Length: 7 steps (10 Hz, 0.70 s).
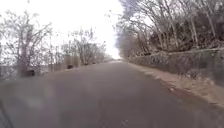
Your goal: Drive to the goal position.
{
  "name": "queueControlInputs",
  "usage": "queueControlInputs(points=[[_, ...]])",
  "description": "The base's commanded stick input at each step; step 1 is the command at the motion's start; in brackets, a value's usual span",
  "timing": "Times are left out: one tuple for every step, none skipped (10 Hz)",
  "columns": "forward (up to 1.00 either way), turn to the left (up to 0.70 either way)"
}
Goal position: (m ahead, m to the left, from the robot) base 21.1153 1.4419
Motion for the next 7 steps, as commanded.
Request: queueControlInputs(points=[[0.7,0.0],[0.7,0.0],[0.7,0.0],[0.7,0.0],[0.7,0.0],[0.7,0.0],[0.7,0.0]])
